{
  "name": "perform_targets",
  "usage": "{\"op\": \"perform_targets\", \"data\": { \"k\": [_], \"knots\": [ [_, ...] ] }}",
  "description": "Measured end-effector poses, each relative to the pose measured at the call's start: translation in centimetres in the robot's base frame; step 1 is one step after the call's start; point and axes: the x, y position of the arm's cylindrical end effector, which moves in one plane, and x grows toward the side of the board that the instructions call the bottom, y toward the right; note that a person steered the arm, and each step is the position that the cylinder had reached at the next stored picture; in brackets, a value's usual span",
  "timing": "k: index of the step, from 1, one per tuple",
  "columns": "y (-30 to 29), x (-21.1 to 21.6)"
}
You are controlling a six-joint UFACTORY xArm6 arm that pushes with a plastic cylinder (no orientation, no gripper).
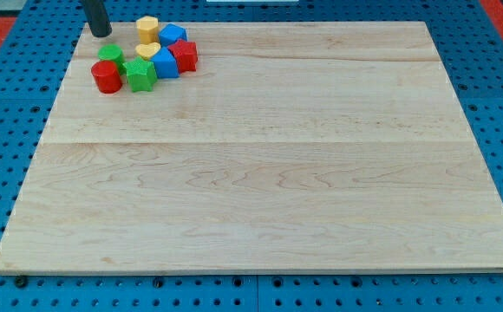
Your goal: Move the blue cube with yellow hexagon towards the top right
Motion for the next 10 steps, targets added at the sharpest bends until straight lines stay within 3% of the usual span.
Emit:
{"op": "perform_targets", "data": {
  "k": [1, 3, 5, 6, 7, 9, 10],
  "knots": [
    [4.3, -0.9],
    [15.3, 5.3],
    [26.9, 7.2],
    [27.4, 9.0],
    [27.7, 13.6],
    [39.1, 12.7],
    [39.3, 15.3]
  ]
}}
